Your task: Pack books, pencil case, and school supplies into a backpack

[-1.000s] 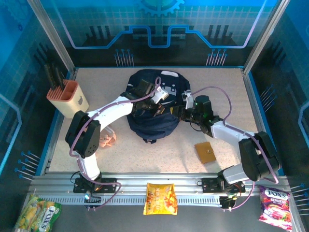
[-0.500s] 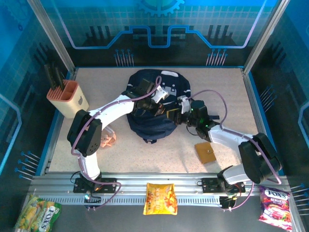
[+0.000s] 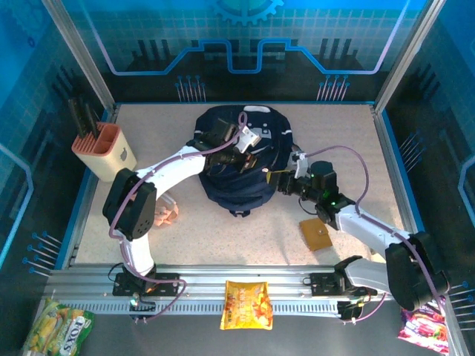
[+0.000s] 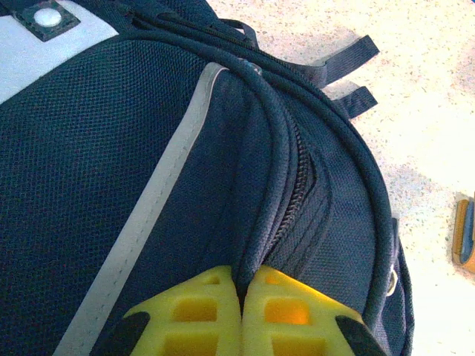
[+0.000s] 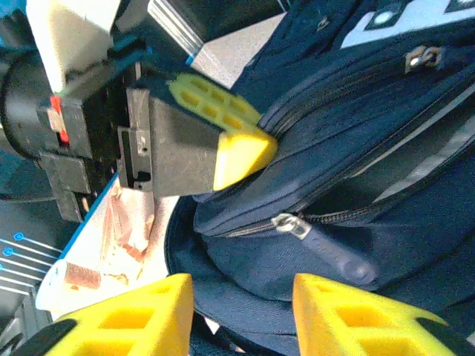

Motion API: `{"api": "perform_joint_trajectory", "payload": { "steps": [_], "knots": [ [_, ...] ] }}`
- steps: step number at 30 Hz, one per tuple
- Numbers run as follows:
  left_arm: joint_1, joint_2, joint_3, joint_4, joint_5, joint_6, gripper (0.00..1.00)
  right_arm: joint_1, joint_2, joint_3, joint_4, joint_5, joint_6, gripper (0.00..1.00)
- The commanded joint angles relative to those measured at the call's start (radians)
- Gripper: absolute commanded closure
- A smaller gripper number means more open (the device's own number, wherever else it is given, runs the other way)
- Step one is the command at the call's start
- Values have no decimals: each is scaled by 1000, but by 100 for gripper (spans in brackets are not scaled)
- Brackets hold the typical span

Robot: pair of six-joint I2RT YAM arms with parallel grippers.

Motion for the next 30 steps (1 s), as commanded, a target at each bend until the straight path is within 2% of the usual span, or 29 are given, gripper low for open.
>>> {"api": "perform_joint_trajectory", "payload": {
  "steps": [1, 4, 10, 14, 22, 30],
  "knots": [
    [18, -71, -8, 91, 11, 3, 99, -32, -43, -7, -11, 6, 113, 55],
    [17, -88, -29, 108, 24, 12, 99, -68, -47, 28, -102, 35, 172, 52],
    [18, -114, -71, 133, 62, 40, 98, -90, 24, 175, -295, -11, 263, 45],
    [16, -117, -81, 132, 62, 43, 98, -101, 85, 247, -351, -24, 346, 42],
    [10, -120, -86, 133, 77, 50, 97, -105, 227, 342, -307, -89, 473, 37],
    [5, -117, -92, 128, 76, 53, 94, -91, 337, 410, -211, -108, 548, 36]
  ]
}}
